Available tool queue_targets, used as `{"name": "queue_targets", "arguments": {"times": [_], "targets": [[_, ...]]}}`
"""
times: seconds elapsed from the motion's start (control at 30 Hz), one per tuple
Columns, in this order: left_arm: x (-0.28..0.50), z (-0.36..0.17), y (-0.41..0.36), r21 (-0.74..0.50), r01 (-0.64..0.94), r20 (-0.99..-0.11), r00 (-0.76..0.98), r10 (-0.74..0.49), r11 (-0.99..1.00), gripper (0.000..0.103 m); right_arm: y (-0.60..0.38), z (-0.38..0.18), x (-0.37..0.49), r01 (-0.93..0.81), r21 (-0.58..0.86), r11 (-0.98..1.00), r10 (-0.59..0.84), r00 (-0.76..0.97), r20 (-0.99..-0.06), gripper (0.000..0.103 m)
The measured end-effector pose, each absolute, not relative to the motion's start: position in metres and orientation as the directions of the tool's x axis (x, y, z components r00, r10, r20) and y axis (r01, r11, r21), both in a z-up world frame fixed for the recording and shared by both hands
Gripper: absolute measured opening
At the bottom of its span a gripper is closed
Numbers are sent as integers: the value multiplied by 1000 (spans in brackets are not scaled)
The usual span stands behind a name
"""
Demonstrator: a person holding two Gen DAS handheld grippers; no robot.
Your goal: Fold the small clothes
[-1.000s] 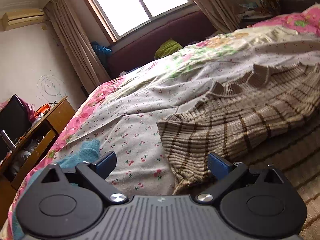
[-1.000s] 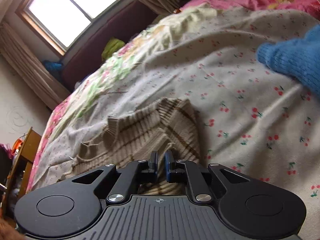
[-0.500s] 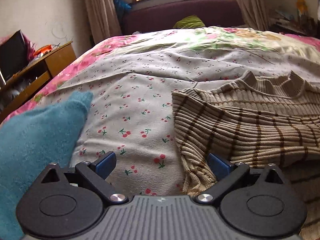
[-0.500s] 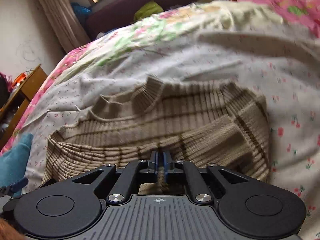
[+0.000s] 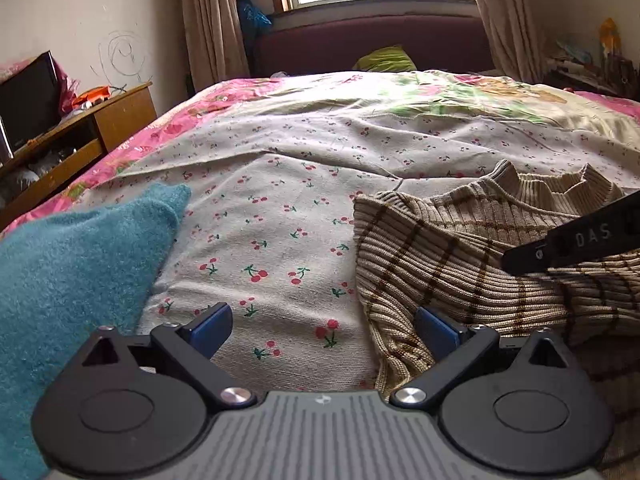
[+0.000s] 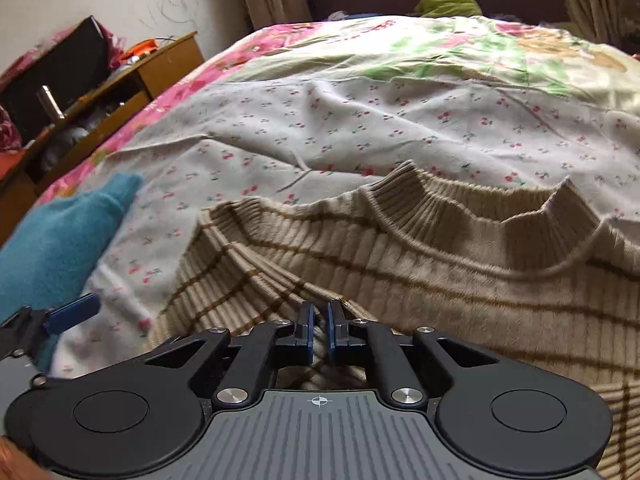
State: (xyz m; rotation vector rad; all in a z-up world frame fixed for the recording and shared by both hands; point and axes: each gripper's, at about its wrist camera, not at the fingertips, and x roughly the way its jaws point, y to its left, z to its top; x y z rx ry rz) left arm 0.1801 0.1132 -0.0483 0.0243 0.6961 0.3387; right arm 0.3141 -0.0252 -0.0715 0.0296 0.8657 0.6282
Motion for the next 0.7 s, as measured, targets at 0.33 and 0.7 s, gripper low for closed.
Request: {"name": "queue_targets", "arguments": {"times": [0.33, 0.7], "targets": [[183, -51, 113, 134, -298, -630, 710, 314, 945, 103, -15, -58, 298, -577, 273, 770, 586, 468, -661, 15], [184, -53, 116, 120, -293, -639, 708, 300, 948, 103, 15, -59, 309, -680, 176, 712, 576, 422, -700, 8]]}}
